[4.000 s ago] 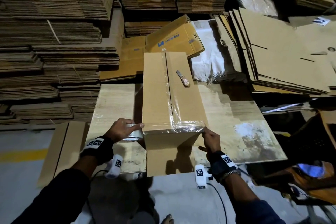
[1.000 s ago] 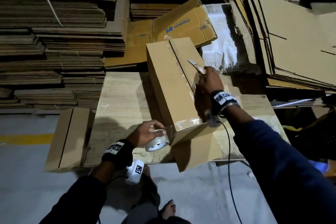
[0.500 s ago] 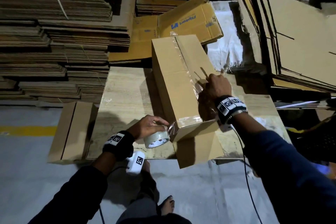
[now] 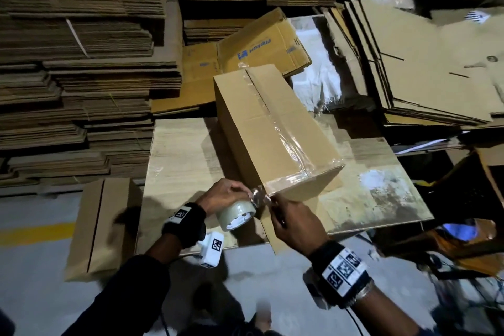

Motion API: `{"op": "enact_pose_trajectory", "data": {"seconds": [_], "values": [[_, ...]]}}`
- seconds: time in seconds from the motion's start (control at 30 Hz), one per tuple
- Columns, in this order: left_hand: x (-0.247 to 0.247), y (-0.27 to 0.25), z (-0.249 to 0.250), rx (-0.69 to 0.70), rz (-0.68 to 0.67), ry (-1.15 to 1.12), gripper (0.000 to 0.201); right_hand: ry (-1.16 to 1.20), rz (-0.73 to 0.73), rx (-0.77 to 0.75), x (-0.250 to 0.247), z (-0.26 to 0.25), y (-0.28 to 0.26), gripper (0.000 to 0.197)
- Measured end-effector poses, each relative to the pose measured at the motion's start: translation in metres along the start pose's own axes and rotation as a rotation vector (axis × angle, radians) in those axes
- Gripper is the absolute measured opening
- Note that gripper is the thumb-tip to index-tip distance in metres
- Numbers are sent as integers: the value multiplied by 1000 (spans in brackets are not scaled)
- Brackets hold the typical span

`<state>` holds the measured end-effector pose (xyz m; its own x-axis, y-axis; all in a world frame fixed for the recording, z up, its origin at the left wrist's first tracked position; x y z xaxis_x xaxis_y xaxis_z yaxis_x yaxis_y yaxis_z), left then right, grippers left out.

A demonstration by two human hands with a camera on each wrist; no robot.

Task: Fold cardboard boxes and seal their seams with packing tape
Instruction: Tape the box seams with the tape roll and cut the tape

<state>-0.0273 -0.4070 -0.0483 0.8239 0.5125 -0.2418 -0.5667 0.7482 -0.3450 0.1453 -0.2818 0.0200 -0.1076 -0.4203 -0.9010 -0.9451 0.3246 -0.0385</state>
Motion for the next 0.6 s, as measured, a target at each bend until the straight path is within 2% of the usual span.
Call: {"op": "enact_pose_trajectory", "data": {"seconds": [0.17, 0.3, 0.43, 0.53, 0.6], "values": [[-1, 3, -1, 11, -33, 49, 9, -84, 26, 44, 19, -16, -12, 12], [-2, 2, 3, 30, -48, 42, 22, -185, 43, 120, 22, -27, -10, 23], [0, 6, 2, 40, -55, 72, 15, -273, 21, 185, 21, -38, 1, 36], [-2, 11, -3, 38, -20, 107, 31, -307, -25, 220, 22, -48, 10, 34], [-1, 14, -4, 54, -8, 145, 29, -330, -47, 238, 20, -53, 11, 30]]}}
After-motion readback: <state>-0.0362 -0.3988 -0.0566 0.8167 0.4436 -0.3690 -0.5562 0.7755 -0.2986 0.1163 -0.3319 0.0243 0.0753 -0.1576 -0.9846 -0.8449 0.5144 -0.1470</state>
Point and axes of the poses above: each hand's wrist, its own y-axis towards the middle knuckle, its own x-axis out of the palm, z = x × y, the point moved 5 cm from there along y, towards the middle knuckle, and after that the axes turned 5 degrees about z, right-handed, at the moved point
